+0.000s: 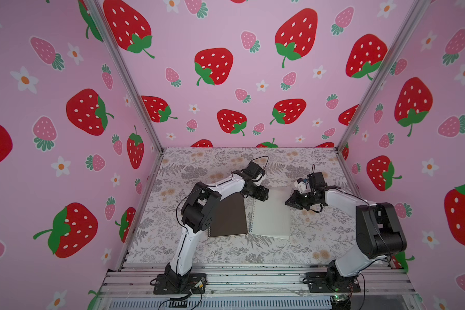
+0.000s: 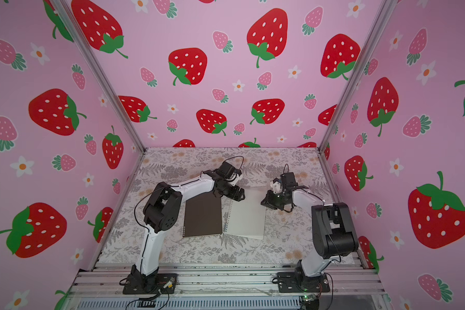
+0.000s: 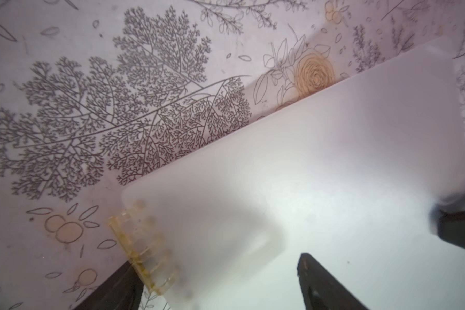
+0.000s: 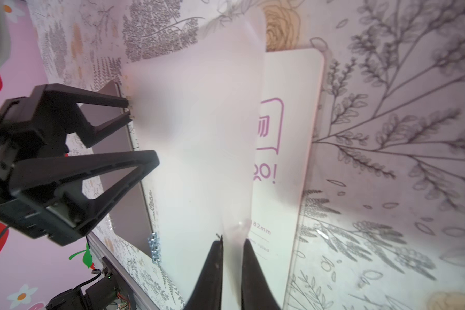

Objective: Tear off pages from different notebooks
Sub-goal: Open the notebook at the center of the board.

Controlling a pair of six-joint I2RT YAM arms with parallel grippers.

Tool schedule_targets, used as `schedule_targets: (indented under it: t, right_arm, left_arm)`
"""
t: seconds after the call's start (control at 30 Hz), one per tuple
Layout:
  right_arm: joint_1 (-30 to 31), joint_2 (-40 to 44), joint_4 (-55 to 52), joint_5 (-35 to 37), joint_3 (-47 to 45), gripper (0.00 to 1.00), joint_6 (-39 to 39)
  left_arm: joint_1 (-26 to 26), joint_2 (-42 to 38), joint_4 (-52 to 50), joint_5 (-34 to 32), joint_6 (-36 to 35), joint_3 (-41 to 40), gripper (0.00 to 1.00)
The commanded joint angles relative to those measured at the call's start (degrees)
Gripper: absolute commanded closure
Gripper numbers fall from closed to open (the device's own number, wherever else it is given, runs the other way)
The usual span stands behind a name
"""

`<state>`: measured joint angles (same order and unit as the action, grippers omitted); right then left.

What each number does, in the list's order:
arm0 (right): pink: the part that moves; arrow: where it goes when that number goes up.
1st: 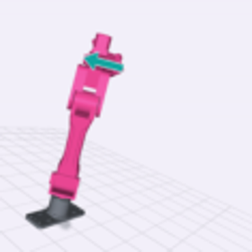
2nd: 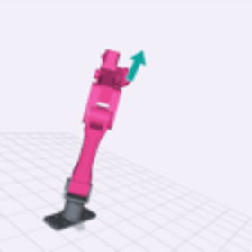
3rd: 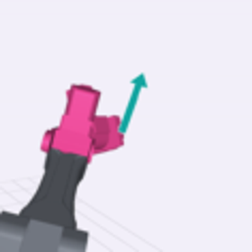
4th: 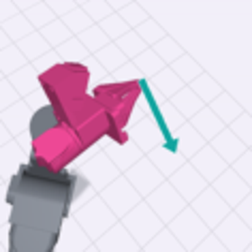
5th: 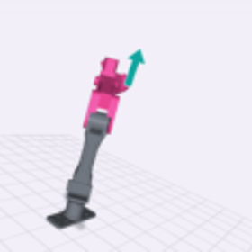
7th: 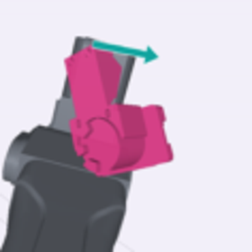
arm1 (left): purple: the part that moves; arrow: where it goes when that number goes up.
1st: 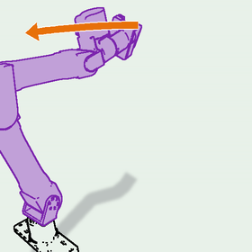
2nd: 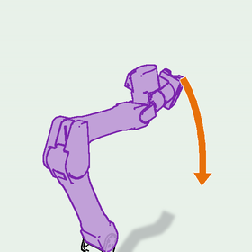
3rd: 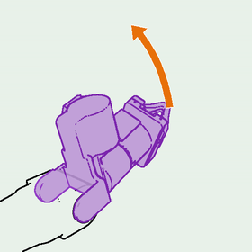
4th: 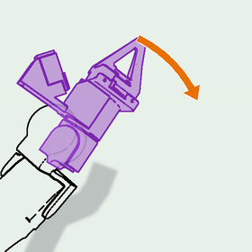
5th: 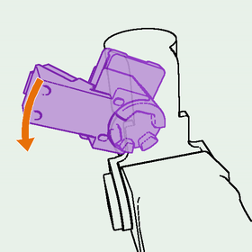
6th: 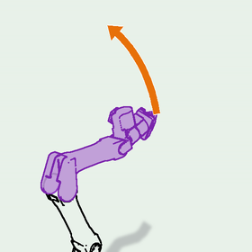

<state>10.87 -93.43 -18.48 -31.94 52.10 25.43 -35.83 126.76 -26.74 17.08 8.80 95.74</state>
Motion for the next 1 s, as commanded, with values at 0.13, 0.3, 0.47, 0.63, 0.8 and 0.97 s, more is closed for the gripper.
schedule_targets:
  t: [0.13, 0.3, 0.47, 0.63, 0.8, 0.97]
  right_arm:
    - [0.3, 0.4, 3.0, -5.1, -0.5, 0.99, -0.5]
    - [0.3, -1.6, 1.1, -4.3, 1.1, 1.00, -0.6]
    - [0.3, -1.9, 0.2, -3.7, 2.7, 1.00, -0.2]
    - [0.5, -2.2, -1.7, -2.3, 7.4, 1.00, 0.6]
    - [1.2, -3.8, -7.7, -0.3, 14.2, 1.00, -0.2]
    - [2.5, -4.5, -11.6, 1.5, 21.2, 1.00, 1.2]
  left_arm:
    - [0.1, 1.0, 0.4, 2.9, 0.7, 0.5, 0.11]
    - [2.2, -2.4, 2.8, 2.6, 3.9, -0.4, 0.11]
    - [4.7, -6.8, 1.8, 5.6, 4.8, 0.5, 0.01]
    - [4.0, -10.7, 0.0, 5.2, 2.8, -1.8, 0.00]
    - [3.7, -13.1, -0.5, 7.3, 4.3, -3.0, 0.00]
    - [2.1, -14.7, -2.0, 7.2, 2.1, -3.7, 0.01]
